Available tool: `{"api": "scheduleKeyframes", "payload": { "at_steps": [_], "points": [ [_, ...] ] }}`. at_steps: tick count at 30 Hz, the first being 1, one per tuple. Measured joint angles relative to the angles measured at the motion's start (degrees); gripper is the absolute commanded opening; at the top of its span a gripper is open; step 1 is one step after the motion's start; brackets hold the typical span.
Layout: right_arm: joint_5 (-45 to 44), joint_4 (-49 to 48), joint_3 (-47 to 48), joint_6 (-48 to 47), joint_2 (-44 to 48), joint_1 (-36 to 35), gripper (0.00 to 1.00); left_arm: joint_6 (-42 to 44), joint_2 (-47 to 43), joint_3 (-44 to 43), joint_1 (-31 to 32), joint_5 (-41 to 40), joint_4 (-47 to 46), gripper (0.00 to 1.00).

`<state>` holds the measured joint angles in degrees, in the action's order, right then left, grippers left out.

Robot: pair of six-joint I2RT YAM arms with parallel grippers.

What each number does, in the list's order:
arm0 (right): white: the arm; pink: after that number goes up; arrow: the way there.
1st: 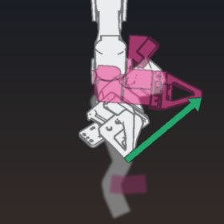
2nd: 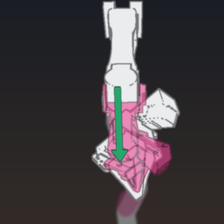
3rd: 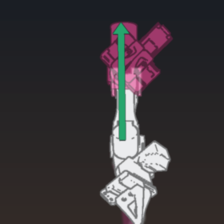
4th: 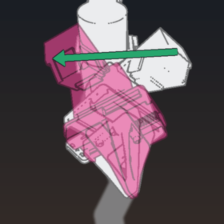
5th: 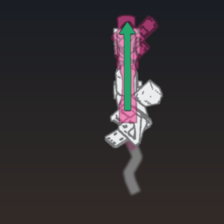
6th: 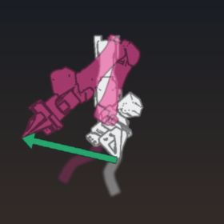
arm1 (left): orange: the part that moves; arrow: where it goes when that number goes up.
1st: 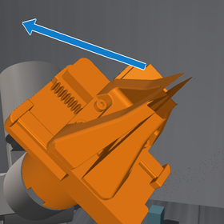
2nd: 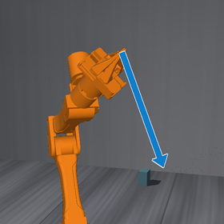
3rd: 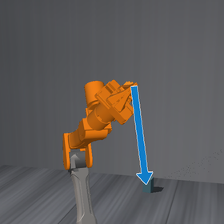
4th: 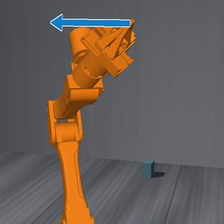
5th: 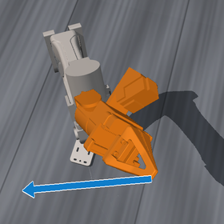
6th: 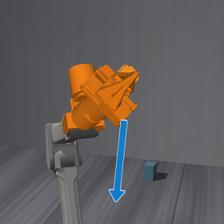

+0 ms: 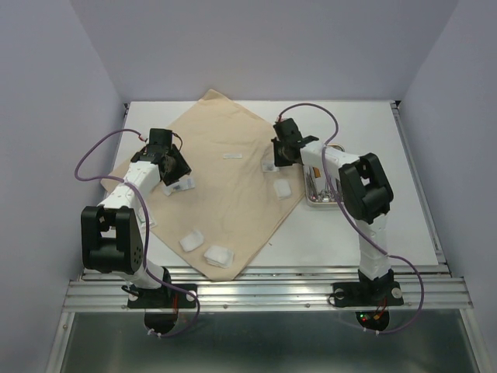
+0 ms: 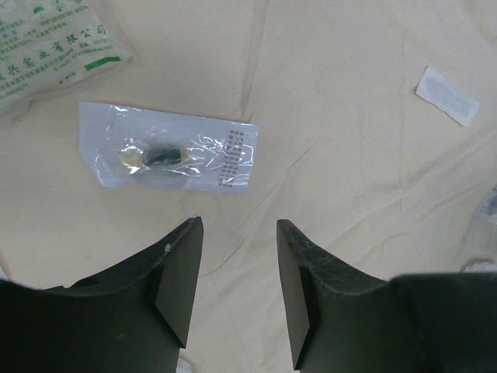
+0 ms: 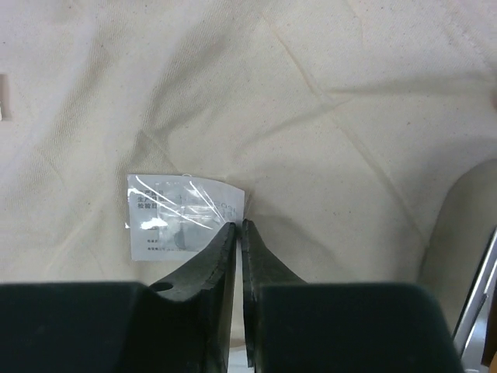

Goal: Prepare the surgical pack
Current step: Pick up the medical item from the surgical kit, then place the medical item in the container.

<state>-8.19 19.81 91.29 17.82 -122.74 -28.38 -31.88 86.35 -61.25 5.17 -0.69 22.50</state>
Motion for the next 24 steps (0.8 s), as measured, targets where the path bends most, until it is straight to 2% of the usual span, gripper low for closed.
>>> {"api": "scheduleKeyframes", "payload": {
  "at_steps": [3,14,24],
  "points": [
    [-0.3,-0.4,-0.9,0.2,1.2,0.0,0.01,0.0,0.0,0.0,0.0,0.0,0.0,0.54],
    [-2.4,-0.9,-2.3,0.0,8.5,0.0,0.01,0.1,0.0,0.0,0.0,0.0,0.0,0.54],
    [-6.0,-1.0,-7.1,-1.0,17.8,1.1,0.01,0.1,0.0,0.0,0.0,0.1,0.0,0.53]
  ]
}}
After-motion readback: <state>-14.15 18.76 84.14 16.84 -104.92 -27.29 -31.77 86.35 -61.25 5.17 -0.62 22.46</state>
